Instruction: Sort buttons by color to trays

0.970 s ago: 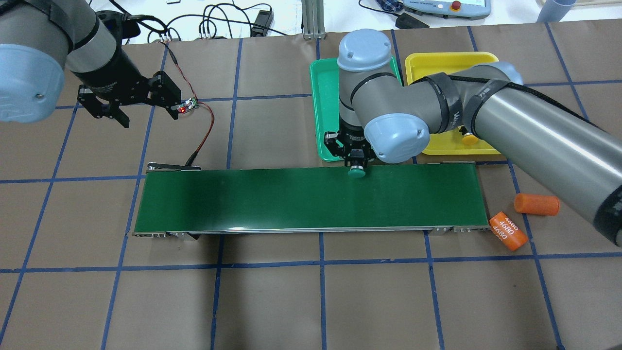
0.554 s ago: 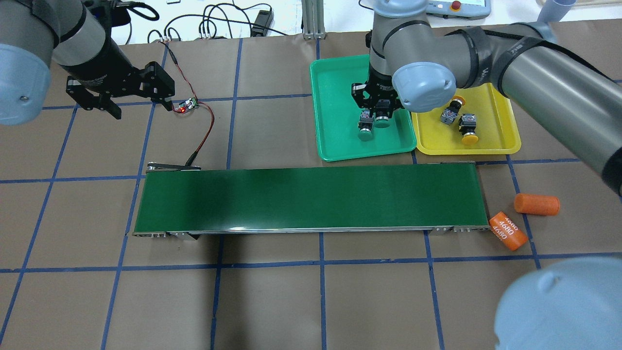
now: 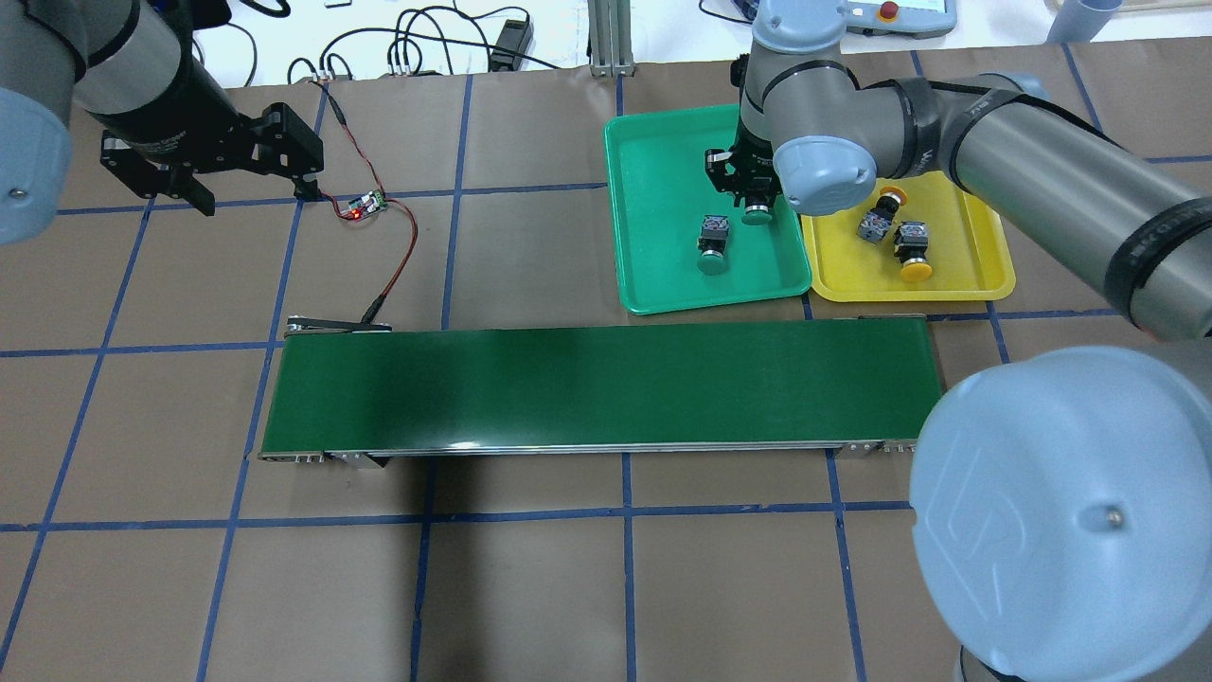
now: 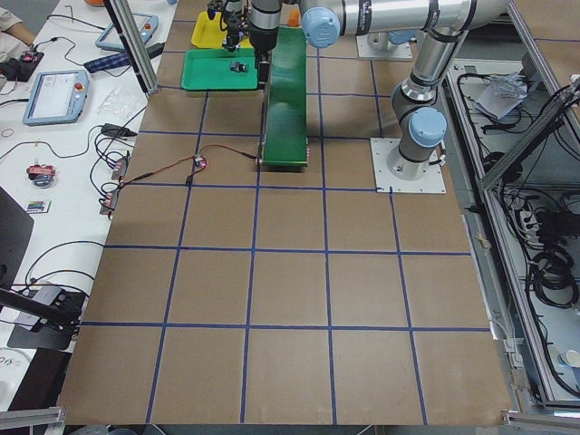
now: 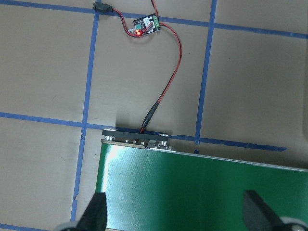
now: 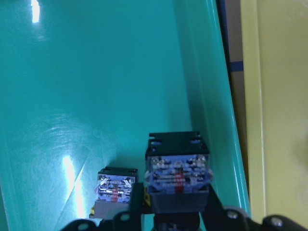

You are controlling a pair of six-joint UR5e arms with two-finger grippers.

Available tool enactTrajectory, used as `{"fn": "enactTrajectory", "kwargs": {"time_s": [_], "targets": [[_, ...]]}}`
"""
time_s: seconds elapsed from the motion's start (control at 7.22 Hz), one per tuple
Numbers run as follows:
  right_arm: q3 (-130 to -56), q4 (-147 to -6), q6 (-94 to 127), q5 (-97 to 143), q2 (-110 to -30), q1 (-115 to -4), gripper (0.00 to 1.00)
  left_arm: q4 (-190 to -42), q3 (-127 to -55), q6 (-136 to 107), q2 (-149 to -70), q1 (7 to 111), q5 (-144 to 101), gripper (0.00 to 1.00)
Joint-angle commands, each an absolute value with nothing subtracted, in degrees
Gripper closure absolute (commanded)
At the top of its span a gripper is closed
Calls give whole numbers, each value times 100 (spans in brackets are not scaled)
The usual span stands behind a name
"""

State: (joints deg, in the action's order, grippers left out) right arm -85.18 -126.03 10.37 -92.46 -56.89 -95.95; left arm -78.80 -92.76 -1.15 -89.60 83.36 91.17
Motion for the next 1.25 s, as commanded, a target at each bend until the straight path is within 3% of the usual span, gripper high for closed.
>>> {"fn": "enactTrajectory", "kwargs": {"time_s": [0.0, 0.42, 1.11], "targets": [[-8569, -12586, 1055, -9255, -5721, -9589, 0, -7875, -9290, -114, -8921, 8332, 9141, 0], [-8622, -11818, 1055, -9220, -6439, -9589, 0, -7901, -9307, -114, -8780, 8280, 9149, 0], [-8849, -8890, 993, -9062, -8767, -9483, 0, -7937, -9221, -114, -8859, 8235, 9114, 0]]}}
